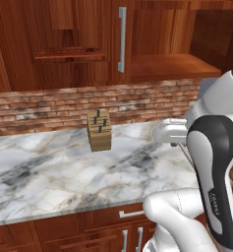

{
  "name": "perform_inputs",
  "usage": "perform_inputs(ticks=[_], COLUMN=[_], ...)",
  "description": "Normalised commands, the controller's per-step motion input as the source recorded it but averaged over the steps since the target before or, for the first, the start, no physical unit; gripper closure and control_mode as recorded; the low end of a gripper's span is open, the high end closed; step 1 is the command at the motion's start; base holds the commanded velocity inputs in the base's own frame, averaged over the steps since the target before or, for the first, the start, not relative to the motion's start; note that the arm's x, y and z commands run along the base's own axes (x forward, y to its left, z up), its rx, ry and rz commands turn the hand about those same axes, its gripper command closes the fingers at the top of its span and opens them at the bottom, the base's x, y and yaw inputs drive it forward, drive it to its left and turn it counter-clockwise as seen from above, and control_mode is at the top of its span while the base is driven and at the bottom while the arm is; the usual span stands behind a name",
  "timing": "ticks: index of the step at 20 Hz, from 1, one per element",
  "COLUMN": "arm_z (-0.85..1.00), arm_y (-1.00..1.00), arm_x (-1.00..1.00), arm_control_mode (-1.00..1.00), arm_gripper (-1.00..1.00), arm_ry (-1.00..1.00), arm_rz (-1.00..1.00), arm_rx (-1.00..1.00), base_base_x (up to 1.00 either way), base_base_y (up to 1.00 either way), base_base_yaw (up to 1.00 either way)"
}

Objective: Open the cabinet. Pick the dish brush and place it next to the sink. Then close the cabinet.

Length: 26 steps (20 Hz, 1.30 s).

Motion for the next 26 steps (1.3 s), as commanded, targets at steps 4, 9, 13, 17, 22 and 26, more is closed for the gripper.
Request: perform_inputs(ticks=[4,9,13,17,22,26], arm_z=[0.00,0.00,0.00,0.00,0.00,0.00], arm_y=[0.00,0.00,0.00,0.00,0.00,0.00], arm_x=[-0.02,0.00,0.00,0.00,0.00,0.00], arm_control_mode=[1.00,1.00,1.00,1.00,1.00,1.00], arm_gripper=[1.00,1.00,1.00,1.00,1.00,1.00], arm_ry=[0.00,0.00,0.00,0.00,0.00,0.00], arm_rz=[0.00,0.00,0.00,0.00,0.00,0.00], arm_rx=[0.00,0.00,0.00,0.00,0.00,0.00], base_base_x=[-0.16,-0.92,-0.94,-0.36,-0.01,0.00], base_base_y=[0.00,0.12,0.08,0.39,0.50,0.55], base_base_yaw=[0.00,0.00,0.00,0.08,0.43,0.61])
